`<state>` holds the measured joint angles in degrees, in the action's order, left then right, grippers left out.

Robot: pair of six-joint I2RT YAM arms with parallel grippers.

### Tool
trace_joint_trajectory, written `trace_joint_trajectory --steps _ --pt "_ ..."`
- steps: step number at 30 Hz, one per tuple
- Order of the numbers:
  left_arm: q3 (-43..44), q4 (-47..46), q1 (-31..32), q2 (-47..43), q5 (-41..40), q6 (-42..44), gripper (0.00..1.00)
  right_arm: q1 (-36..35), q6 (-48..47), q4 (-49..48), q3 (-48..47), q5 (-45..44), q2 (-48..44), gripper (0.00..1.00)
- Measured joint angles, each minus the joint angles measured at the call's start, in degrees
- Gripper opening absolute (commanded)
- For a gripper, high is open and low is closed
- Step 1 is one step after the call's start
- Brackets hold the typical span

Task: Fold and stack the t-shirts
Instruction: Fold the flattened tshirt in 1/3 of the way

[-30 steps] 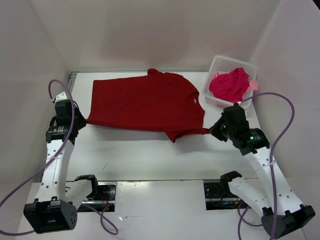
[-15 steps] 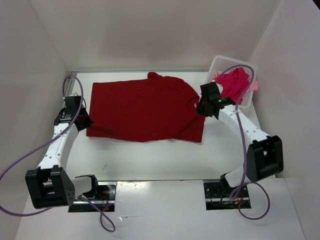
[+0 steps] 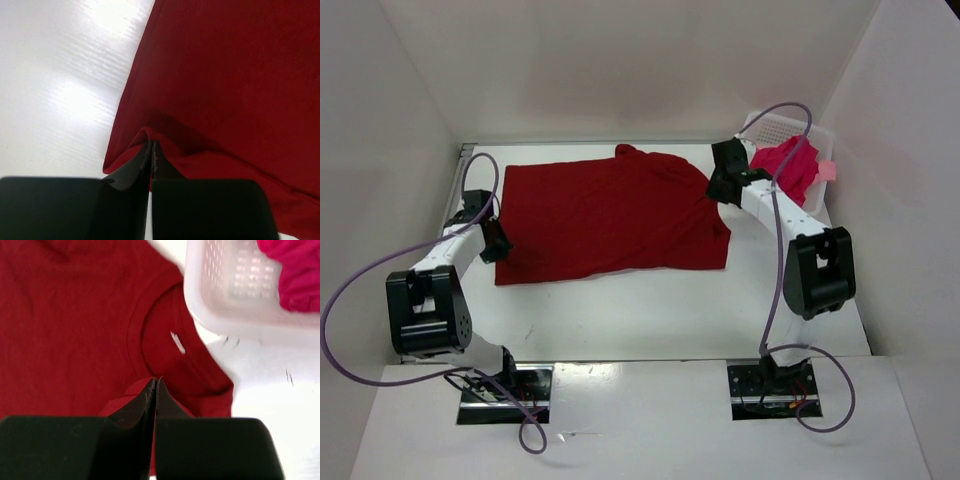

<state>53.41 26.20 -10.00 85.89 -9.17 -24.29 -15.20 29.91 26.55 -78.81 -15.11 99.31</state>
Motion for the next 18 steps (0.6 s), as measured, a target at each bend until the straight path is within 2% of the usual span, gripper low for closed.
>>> trace_joint_trajectory --steps 8,18 --pt "5.0 -3.4 0.0 3.4 -1.0 -1.4 0.03 0.9 -1.1 -0.9 -7.2 -0.8 7.9 0.0" --pt "5.1 -8.8 0.0 2.4 -4.1 -3.4 0.03 2.1 -1.5 -2.6 -9.9 -1.6 9.8 0.0"
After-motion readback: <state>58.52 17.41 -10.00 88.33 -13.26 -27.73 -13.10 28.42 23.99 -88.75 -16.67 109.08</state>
